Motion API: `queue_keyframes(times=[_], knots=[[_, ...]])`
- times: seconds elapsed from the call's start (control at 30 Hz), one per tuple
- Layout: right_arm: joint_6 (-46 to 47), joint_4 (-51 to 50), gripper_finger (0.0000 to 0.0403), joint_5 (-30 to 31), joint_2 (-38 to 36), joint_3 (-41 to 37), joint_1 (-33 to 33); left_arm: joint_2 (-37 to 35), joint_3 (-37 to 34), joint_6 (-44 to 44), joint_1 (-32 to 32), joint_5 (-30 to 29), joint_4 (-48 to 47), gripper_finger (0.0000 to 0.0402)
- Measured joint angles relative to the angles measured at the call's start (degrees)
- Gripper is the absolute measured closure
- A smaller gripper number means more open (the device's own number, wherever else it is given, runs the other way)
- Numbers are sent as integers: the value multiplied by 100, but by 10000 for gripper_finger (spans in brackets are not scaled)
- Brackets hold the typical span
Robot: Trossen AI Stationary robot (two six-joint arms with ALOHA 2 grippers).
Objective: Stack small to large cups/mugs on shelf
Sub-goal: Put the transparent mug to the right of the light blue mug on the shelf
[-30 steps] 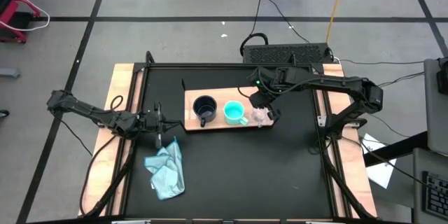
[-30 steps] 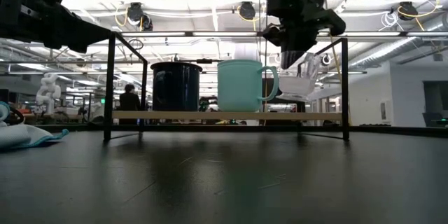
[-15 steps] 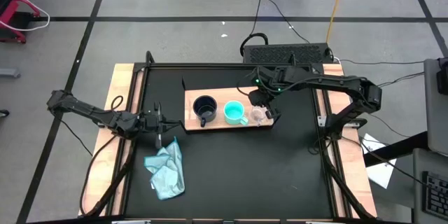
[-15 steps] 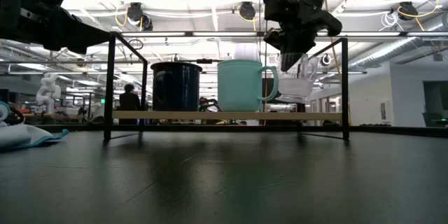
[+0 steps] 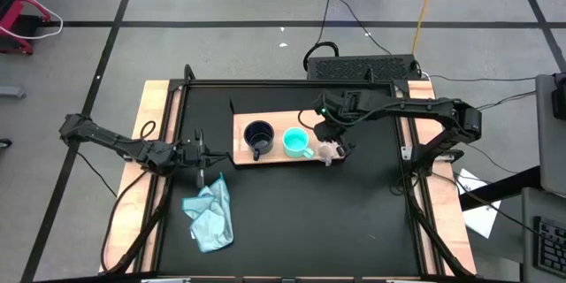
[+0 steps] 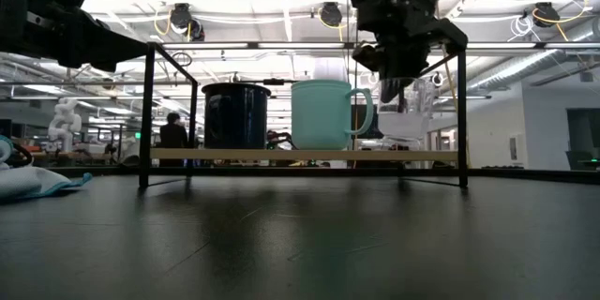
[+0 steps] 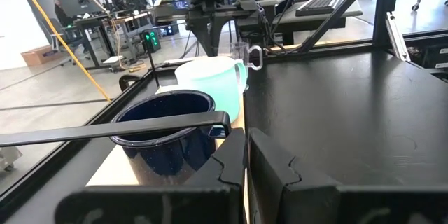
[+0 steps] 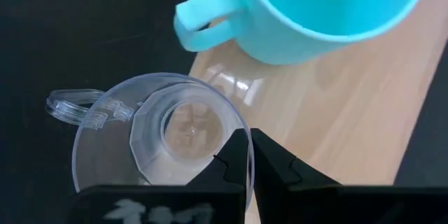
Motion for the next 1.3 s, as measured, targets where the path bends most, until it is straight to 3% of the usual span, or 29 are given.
queue_keyframes(times=[0.37,0.9,1.3], knots=[[721,228,403,13,93,-10,40,0,0,-4,0,3,-12,378],[506,-268,403,803,764,803,72,7,0,-20,0,7,-188,378],[321,-346,403,761,932,873,-212,7,0,-17,0,7,-328,378]])
